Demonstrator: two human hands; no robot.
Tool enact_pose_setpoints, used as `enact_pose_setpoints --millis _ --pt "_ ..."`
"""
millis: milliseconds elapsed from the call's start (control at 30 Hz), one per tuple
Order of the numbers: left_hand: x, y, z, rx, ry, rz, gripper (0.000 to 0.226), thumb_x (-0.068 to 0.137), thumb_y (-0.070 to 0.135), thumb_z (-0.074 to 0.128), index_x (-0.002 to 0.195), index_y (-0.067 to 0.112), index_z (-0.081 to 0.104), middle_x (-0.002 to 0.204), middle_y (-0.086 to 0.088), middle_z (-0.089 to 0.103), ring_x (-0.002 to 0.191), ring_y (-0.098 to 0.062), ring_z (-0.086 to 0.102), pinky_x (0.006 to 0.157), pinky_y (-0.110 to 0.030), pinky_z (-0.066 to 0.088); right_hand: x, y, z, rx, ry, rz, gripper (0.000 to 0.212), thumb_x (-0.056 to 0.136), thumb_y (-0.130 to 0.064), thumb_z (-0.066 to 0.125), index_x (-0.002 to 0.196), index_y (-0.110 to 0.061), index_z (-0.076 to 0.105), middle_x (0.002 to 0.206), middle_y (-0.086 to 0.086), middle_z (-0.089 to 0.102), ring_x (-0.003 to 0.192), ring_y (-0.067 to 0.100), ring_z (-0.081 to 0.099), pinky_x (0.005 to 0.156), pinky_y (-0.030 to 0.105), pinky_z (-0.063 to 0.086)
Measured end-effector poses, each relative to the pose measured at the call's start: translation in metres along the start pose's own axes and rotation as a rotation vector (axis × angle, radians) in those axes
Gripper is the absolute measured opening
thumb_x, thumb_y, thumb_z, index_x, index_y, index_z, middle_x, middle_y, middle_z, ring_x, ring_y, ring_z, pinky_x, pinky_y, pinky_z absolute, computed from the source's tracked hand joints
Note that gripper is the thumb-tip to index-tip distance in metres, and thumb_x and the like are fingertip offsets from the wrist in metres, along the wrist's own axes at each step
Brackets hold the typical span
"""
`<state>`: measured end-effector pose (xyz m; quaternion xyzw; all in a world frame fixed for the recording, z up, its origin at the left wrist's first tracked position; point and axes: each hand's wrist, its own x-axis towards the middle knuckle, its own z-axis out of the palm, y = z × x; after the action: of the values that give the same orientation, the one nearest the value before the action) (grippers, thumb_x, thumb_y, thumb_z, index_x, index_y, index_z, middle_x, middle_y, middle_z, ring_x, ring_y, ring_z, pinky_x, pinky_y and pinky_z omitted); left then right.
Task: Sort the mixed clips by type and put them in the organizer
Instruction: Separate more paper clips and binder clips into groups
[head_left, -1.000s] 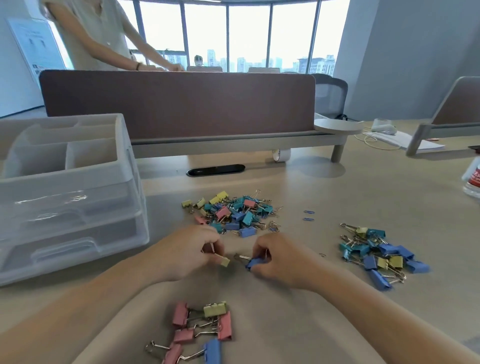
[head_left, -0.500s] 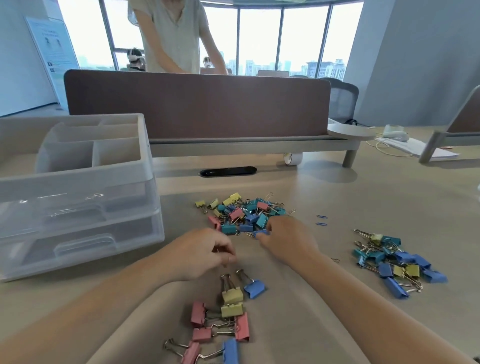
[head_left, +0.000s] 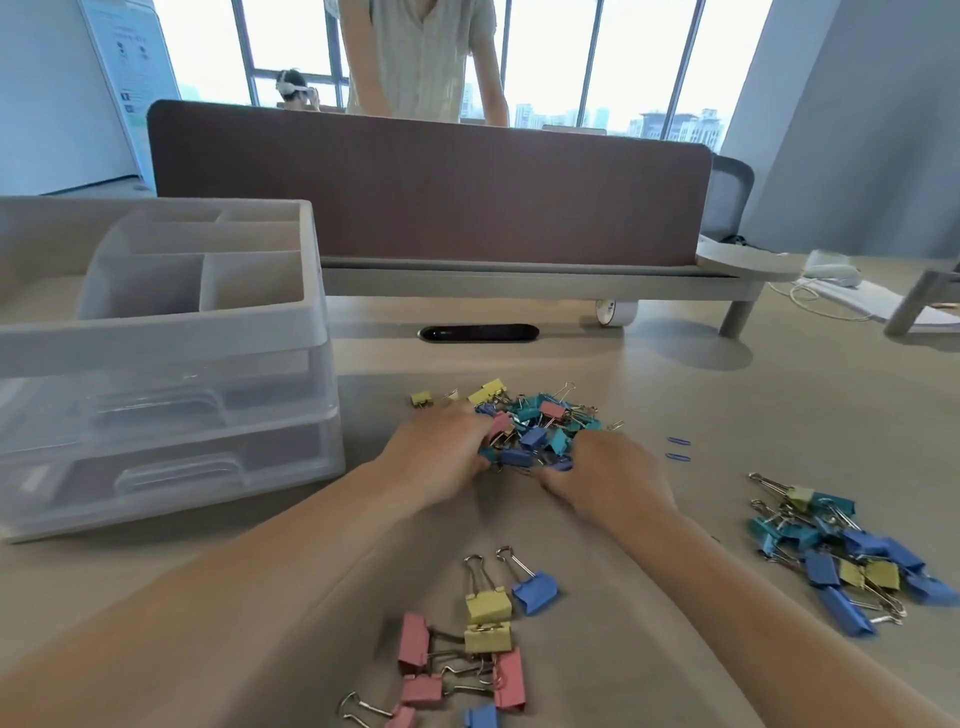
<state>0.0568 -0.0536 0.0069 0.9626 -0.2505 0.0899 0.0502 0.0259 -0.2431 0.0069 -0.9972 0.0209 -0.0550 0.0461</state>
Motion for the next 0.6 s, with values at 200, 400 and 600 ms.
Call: enact_pose_setpoints --millis 200,400,600 --pt "0.001 0.004 0.000 0.043 0.014 0.020 0.017 0.094 0.029 0.058 0.109 0.023 0.054 0.111 -0.006 0.060 0.105 -0.027 0.056 0.083 -0.041 0.049 -0.005 0.013 -0.010 0.102 0.026 -0.023 0.041 0.089 -0.060 0.054 0.080 -0.020 0.054 0.078 -0.003 0.060 0.072 0.015 0.058 0.062 0.031 0.048" --pt "0.000 0.003 0.005 0.096 0.033 0.053 0.035 0.099 0.037 0.049 0.132 0.023 0.051 0.119 -0.004 0.061 0.110 -0.023 0.057 0.088 -0.038 0.050 -0.015 0.014 -0.016 0.242 -0.090 -0.105 0.036 0.087 -0.057 0.062 0.087 -0.021 0.060 0.079 -0.003 0.061 0.072 0.014 0.057 0.066 0.032 0.049" --pt "0.000 0.003 0.003 0.111 -0.015 0.058 0.044 0.098 0.031 0.052 0.140 0.023 0.045 0.121 -0.004 0.059 0.111 -0.021 0.055 0.088 -0.035 0.048 -0.032 0.007 -0.011 0.201 -0.231 -0.235 0.025 0.088 -0.050 0.063 0.095 -0.026 0.061 0.086 -0.008 0.058 0.079 0.011 0.055 0.066 0.029 0.046"
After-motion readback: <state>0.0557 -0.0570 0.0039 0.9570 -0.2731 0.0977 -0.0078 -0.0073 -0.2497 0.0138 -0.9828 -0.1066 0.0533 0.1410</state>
